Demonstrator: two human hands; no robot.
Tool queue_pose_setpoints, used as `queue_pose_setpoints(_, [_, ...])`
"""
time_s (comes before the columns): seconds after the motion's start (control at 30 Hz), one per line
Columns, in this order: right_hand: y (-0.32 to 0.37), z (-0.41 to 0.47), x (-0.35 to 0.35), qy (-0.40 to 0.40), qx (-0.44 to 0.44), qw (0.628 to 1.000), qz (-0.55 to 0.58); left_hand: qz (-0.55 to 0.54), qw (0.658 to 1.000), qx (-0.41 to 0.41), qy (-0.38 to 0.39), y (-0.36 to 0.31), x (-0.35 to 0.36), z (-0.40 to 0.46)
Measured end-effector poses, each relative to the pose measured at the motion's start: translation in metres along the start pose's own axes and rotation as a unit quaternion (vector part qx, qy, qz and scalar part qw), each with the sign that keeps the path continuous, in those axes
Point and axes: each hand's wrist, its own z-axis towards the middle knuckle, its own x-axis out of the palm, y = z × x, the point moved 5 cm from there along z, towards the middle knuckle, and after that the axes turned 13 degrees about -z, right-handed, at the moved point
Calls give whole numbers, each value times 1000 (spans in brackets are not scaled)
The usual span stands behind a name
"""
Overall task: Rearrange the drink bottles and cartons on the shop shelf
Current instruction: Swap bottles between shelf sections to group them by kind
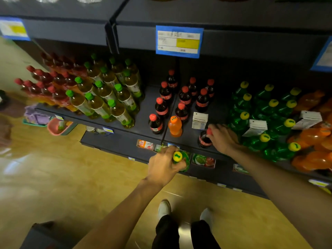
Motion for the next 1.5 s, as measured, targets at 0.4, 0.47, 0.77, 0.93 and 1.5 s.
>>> queue_pose_setpoints(0.4, [56, 22, -1, 15, 36, 999, 4, 29, 996, 40, 77, 49, -37, 14])
queue_pose_setpoints(0.47, [58, 24, 0, 7, 47, 999, 15, 36, 994, 45, 91, 54, -38, 17])
queue_pose_setpoints(0.77, [33, -6, -13, -18, 77, 993, 86, 51, 985, 97, 136, 30, -19, 34])
queue_pose_setpoints(0.93, [-21, -50, -8, -41, 115, 990, 76, 43, 979, 120, 157, -10, 14, 41])
queue_pose_setpoints(1.5, [-132, -182, 29, -94, 71, 992, 40, 103, 975, 107, 163, -107, 144, 92])
